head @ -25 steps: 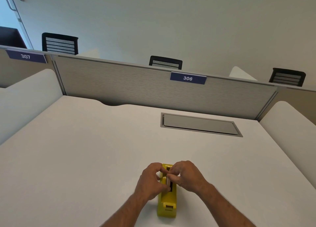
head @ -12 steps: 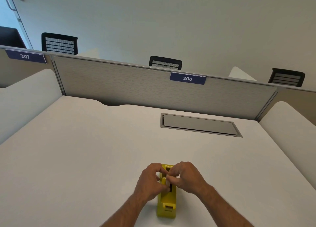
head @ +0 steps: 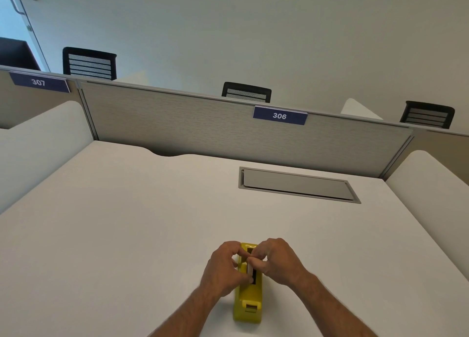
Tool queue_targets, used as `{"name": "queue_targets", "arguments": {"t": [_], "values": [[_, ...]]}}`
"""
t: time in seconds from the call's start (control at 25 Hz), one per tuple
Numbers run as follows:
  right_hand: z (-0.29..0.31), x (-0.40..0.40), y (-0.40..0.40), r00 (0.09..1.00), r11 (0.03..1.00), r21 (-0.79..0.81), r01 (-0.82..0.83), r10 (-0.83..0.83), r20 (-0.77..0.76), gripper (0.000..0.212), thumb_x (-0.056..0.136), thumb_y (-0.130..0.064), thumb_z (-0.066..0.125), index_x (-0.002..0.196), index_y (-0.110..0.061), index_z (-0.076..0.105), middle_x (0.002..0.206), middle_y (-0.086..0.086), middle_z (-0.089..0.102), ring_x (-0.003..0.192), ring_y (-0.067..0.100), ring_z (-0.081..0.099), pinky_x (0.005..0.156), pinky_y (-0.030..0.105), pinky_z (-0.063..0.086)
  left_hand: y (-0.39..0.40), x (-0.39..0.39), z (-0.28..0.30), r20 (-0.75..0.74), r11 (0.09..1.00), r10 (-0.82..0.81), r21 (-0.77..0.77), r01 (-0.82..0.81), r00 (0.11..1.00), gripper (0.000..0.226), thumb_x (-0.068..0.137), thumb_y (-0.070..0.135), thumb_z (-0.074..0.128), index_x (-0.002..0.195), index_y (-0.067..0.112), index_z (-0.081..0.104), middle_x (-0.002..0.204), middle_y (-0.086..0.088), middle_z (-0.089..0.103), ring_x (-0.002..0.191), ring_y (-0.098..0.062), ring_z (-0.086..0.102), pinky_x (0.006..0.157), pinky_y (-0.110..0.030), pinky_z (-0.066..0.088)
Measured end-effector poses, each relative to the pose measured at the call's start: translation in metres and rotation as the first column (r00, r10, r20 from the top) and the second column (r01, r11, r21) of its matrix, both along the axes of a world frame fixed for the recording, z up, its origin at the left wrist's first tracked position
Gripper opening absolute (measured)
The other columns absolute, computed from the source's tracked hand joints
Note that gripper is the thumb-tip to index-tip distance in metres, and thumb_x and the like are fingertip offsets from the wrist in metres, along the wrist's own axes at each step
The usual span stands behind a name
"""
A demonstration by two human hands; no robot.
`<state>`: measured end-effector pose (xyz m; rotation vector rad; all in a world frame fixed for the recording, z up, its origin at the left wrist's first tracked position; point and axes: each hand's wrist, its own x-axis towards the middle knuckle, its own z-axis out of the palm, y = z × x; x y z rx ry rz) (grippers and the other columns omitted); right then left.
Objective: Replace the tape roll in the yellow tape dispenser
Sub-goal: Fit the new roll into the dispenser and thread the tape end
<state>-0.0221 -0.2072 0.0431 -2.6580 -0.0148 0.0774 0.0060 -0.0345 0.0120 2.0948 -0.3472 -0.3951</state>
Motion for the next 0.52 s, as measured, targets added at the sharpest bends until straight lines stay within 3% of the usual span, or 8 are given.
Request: {"name": "queue_targets", "arguments": {"t": [0.2, 0.36, 0.52], "values": [[0.0000, -0.0023, -0.0003, 1.000, 1.000, -0.011, -0.016, 0.017, 0.024, 0.028, 0.085, -0.041, 0.059, 0.081, -0.022, 0.079, 0.079, -0.002, 0.078, 0.076, 0.015, 0.066, 0.072, 0.040, 0.058, -0.0001, -0.0003, -0.0007, -0.006, 1.000, 0.001, -0.002, -0.001, 1.000, 0.051, 0.053, 0.029, 0.093, 0.096, 0.033, 0.066, 0.128, 0.016, 0.054, 0.096, -0.015, 0.063, 0.069, -0.017, 0.053], [0.0024, -0.0051, -0.0048, 0.997, 0.997, 0.027, -0.072, 0.071, 0.032, 0.022, 0.082, -0.040, 0.065, 0.089, -0.028, 0.081, 0.087, -0.010, 0.080, 0.082, 0.011, 0.067, 0.075, 0.033, 0.058, 0.0000, 0.0002, -0.0010, 0.000, 1.000, -0.002, -0.017, 0.002, 1.000, 0.048, 0.053, 0.029, 0.093, 0.093, 0.034, 0.068, 0.126, 0.016, 0.055, 0.096, -0.014, 0.062, 0.067, -0.013, 0.050], [0.0089, -0.0001, -0.0072, 0.986, 0.986, -0.033, -0.165, 0.164, -0.013, 0.021, 0.091, -0.038, 0.065, 0.095, -0.024, 0.080, 0.089, -0.006, 0.079, 0.081, 0.012, 0.066, 0.076, 0.034, 0.057, 0.0004, 0.0002, -0.0012, -0.007, 1.000, -0.005, -0.022, 0.005, 1.000, 0.048, 0.053, 0.028, 0.094, 0.092, 0.036, 0.067, 0.127, 0.015, 0.054, 0.098, -0.014, 0.062, 0.070, -0.014, 0.051]]}}
